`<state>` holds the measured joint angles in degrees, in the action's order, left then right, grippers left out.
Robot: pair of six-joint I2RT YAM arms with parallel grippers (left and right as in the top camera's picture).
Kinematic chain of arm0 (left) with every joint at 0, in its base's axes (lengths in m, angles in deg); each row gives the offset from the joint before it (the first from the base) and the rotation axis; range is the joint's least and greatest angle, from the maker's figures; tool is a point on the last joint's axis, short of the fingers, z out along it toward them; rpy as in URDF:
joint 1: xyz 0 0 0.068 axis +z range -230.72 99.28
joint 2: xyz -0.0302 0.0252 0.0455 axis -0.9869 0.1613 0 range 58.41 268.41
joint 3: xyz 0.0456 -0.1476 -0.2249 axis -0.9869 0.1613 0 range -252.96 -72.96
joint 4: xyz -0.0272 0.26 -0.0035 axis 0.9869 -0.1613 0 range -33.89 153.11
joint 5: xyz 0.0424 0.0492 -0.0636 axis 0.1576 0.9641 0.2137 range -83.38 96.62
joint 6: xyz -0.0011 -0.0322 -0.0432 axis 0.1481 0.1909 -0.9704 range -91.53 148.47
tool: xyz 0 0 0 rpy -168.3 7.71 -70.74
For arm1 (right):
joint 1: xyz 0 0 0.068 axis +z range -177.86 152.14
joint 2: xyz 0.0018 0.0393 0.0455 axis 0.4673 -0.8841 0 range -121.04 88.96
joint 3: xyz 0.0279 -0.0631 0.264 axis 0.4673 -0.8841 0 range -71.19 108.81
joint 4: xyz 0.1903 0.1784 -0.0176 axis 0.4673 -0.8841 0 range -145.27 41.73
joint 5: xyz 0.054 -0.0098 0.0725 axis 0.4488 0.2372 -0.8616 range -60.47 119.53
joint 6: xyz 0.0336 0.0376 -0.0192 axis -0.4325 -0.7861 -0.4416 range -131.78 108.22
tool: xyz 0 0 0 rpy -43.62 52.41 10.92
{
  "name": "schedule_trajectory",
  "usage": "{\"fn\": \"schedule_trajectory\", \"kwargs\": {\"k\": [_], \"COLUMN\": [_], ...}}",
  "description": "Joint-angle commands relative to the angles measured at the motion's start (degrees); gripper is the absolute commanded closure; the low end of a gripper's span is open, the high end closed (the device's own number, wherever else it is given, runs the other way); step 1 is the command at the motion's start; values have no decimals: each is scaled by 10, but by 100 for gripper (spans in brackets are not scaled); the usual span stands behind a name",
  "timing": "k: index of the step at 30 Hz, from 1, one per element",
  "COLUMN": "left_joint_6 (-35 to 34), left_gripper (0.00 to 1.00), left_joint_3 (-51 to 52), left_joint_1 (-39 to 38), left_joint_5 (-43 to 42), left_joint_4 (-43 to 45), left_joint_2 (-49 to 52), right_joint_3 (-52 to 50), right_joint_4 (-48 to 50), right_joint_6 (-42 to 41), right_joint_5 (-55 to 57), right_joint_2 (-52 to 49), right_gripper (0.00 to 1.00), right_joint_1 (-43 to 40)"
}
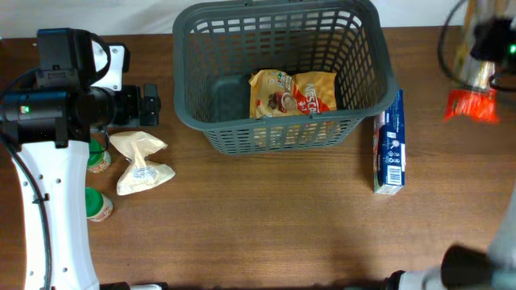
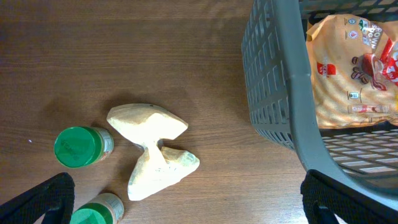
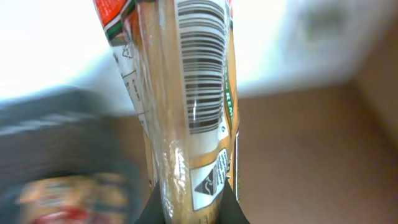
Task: Pack container
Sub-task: 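Move the orange snack pack into the basket and release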
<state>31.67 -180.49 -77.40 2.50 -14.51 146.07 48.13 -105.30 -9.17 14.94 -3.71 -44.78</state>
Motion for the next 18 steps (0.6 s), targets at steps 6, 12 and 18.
{"fn": "schedule_trajectory", "kwargs": {"k": [6, 12, 18], "left_joint_6": [5, 5, 5], "left_gripper": [1, 1, 1], "left_joint_3": [2, 2, 2], "left_joint_1": [2, 2, 2], "left_joint_5": [-4, -4, -4], "left_joint_4": [0, 0, 0], "left_joint_2": [0, 0, 0], "right_joint_3": [58, 57, 57], "right_joint_4": [-49, -66, -42], "right_joint_6": [347, 546, 677], "right_joint_5": [-135, -135, -140], "right_joint_2": [37, -15, -90], "right_gripper": [96, 96, 96], "right_joint_1": [206, 296, 326]}}
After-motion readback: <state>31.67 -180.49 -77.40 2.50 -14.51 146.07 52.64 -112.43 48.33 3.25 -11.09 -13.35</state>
